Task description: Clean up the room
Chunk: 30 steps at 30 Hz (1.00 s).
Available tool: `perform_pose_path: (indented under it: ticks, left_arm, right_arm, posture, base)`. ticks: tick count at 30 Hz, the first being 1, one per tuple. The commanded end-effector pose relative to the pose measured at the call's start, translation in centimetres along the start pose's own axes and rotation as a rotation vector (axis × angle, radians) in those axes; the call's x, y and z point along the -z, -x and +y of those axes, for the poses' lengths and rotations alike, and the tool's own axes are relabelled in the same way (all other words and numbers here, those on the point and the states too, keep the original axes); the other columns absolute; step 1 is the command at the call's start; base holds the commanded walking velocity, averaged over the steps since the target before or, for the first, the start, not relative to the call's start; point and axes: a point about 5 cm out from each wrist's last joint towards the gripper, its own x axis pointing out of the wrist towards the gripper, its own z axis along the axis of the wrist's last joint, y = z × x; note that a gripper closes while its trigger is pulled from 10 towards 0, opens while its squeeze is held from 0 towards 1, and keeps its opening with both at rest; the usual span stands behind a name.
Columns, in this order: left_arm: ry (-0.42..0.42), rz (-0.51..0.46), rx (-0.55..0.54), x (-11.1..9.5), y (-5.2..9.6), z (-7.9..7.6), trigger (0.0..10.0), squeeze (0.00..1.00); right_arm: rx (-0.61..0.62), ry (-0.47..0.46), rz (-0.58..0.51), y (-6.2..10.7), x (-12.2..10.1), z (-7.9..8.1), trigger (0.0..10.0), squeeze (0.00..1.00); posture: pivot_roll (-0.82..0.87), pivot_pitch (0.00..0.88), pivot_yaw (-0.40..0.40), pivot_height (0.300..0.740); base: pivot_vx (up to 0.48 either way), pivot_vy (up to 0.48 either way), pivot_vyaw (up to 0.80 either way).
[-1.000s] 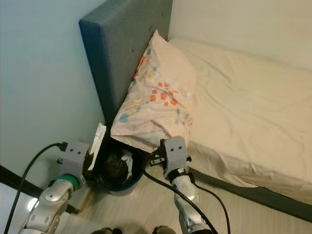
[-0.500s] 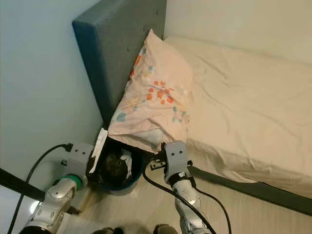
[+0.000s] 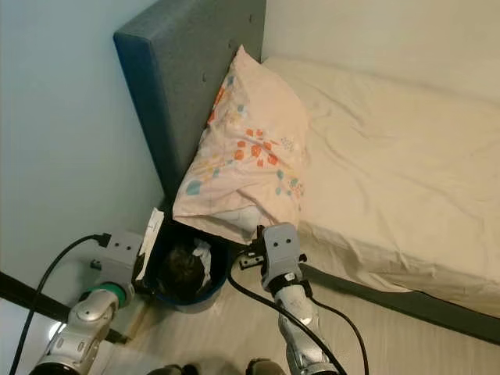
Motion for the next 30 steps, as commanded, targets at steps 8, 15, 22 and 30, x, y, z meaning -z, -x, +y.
perform_pose_path:
  ticks: [8, 15, 22, 30]
  left_arm:
    - [-0.006, 0.010, -0.001, 0.40, -0.10, 0.03, 10.0, 0.00]
    - [-0.009, 0.004, 0.000, 0.37, -0.16, 0.01, 10.0, 0.00]
    - [-0.013, 0.007, 0.001, 0.50, -0.17, 0.01, 10.0, 0.00]
    - [-0.022, 0.015, 0.000, 0.79, -0.15, 0.03, 10.0, 0.00]
  right_arm:
    - [0.009, -0.005, 0.018, 0.19, 0.55, 0.01, 10.0, 0.00]
    - [0.011, -0.004, 0.015, 0.17, 0.56, 0.02, 10.0, 0.00]
    - [0.010, -0.002, 0.019, 0.14, 0.66, 0.02, 10.0, 0.00]
    - [0.009, 0.001, 0.022, 0.19, 0.78, 0.02, 10.0, 0.00]
  posture:
    - [-0.07, 0.101, 0.070, 0.740]
    - [-0.07, 0.101, 0.070, 0.740]
    - [-0.07, 0.097, 0.070, 0.740]
    - [-0.07, 0.097, 0.069, 0.740]
  base:
    - [0.000, 0.000, 0.00]
    - [0.000, 0.000, 0.00]
    - [0.000, 0.000, 0.00]
    - [0.000, 0.000, 0.00]
